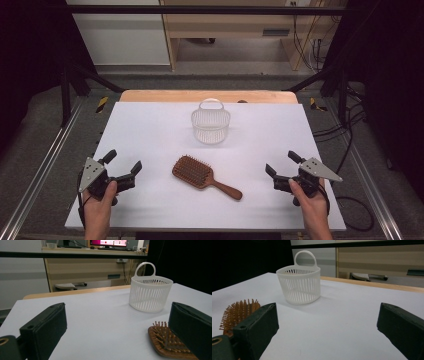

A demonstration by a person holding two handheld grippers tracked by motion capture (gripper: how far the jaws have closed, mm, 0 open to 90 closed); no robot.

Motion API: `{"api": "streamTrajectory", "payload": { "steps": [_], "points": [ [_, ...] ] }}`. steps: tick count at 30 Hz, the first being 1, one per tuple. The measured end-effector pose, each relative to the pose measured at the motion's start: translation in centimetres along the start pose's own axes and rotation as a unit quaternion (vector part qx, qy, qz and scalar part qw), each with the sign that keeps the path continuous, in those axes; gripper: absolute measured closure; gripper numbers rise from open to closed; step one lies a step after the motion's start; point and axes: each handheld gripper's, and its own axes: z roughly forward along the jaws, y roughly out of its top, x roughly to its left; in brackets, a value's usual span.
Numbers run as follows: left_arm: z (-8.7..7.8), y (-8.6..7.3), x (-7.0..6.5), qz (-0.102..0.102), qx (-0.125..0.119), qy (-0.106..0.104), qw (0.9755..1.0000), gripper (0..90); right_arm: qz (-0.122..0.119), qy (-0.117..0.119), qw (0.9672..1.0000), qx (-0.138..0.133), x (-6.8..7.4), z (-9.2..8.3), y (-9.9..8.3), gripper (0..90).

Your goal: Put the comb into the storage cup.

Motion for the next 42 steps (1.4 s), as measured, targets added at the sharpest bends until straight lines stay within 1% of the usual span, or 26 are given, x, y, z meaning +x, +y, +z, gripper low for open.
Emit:
{"api": "streamTrajectory", "payload": {
  "steps": [4,5,9,10,14,16,17,19,20,21,22,23,24,25,26,27,28,29,30,32,33,34,35,37,40,42],
  "points": [
    [-0.1,0.1,0.0,0.0,-0.008,0.005,1.0,1.7,-0.004,-0.003,1.0,-0.002,0.0,-0.1,0.0,3.9],
    [-0.2,0.1,0.1,0.001,-0.013,0.01,0.9999,1.7,-0.009,-0.009,0.9999,-0.01,0.1,-0.1,0.0,3.9],
    [-0.2,0.1,0.3,-0.008,-0.02,0.008,0.9997,1.6,-0.016,-0.018,0.9995,-0.022,0.0,-0.1,0.1,4.5],
    [-0.1,0.1,0.2,-0.008,-0.018,0.007,0.9998,1.6,-0.017,-0.021,0.9992,-0.029,0.0,-0.2,0.1,5.6],
    [0.5,0.1,-0.1,-0.005,-0.003,0.007,1.0,1.5,-0.013,-0.019,0.9995,-0.023,0.0,-0.1,0.0,5.3],
    [1.7,0.3,-0.8,-0.005,0.02,-0.004,0.9998,1.8,-0.013,-0.018,0.9996,-0.02,0.1,0.1,0.0,5.0],
    [1.7,0.3,-0.8,-0.005,0.02,-0.004,0.9998,1.7,-0.013,-0.019,0.9995,-0.021,0.1,0.1,0.0,5.1],
    [3.4,0.4,-1.4,0.009,0.05,-0.011,0.9987,2.2,-0.015,-0.018,0.9995,-0.019,0.3,0.2,0.0,5.0],
    [3.4,0.4,-1.4,0.009,0.05,-0.011,0.9987,2.5,-0.015,-0.018,0.9995,-0.019,0.3,0.2,0.0,5.0],
    [4.7,0.5,-1.7,0.024,0.074,-0.012,0.9969,3.9,-0.017,-0.015,0.9996,-0.017,0.4,0.3,0.0,5.0],
    [4.7,0.5,-1.7,0.024,0.074,-0.012,0.9969,6.1,-0.017,-0.015,0.9996,-0.015,0.5,0.3,0.0,4.9],
    [5.5,0.6,-1.6,0.02,0.086,-0.016,0.996,8.1,-0.019,-0.014,0.9996,-0.014,0.5,0.3,-0.1,4.9],
    [6.8,0.7,-1.5,0.007,0.102,-0.025,0.9944,9.2,-0.019,-0.014,0.9996,-0.014,0.5,0.4,-0.1,4.9],
    [7.5,0.7,-1.5,0.004,0.111,-0.03,0.9934,12.6,-0.017,-0.013,0.9997,-0.014,0.5,0.4,-0.1,4.9],
    [7.5,0.7,-1.5,0.004,0.111,-0.03,0.9934,18.0,-0.018,-0.012,0.9997,-0.011,0.5,0.4,-0.1,4.9],
    [8.6,0.7,-1.8,0.008,0.121,-0.033,0.992,23.0,-0.02,-0.012,0.9997,-0.008,0.5,0.5,-0.1,4.9],
    [8.6,0.7,-1.8,0.008,0.121,-0.033,0.992,26.0,-0.02,-0.012,0.9997,-0.008,0.5,0.5,-0.1,4.9],
    [9.0,0.6,-2.3,0.02,0.122,-0.029,0.9919,33.2,-0.02,-0.01,0.9997,-0.008,0.6,0.5,-0.1,4.9],
    [9.0,0.6,-2.3,0.02,0.122,-0.029,0.9919,40.9,-0.02,-0.01,0.9997,-0.007,0.6,0.5,-0.2,4.9],
    [9.1,0.2,-3.2,0.031,0.135,-0.027,0.9899,50.5,-0.023,-0.009,0.9997,-0.003,0.7,0.6,-0.2,4.9],
    [9.0,-0.1,-3.4,0.033,0.135,-0.03,0.9899,58.7,-0.024,-0.007,0.9997,-0.003,0.8,0.6,-0.2,5.0],
    [9.0,-0.1,-3.4,0.033,0.135,-0.03,0.9899,62.4,-0.025,-0.007,0.9997,-0.002,0.8,0.6,-0.2,5.0],
    [8.9,-0.6,-3.5,0.033,0.156,-0.032,0.9868,67.2,-0.027,-0.006,0.9996,-0.001,0.9,0.7,-0.2,5.0],
    [9.1,-1.3,-3.5,0.023,0.177,-0.041,0.9831,73.4,-0.027,-0.006,0.9996,0.0,0.9,0.7,-0.2,5.1],
    [9.4,-1.8,-3.7,0.032,0.193,-0.054,0.9792,82.2,-0.028,-0.006,0.9996,0.001,1.0,0.7,-0.2,5.2],
    [9.4,-1.8,-3.7,0.03,0.196,-0.058,0.9783,86.6,-0.027,-0.007,0.9996,0.0,1.0,0.7,-0.2,5.4]
  ]
}}
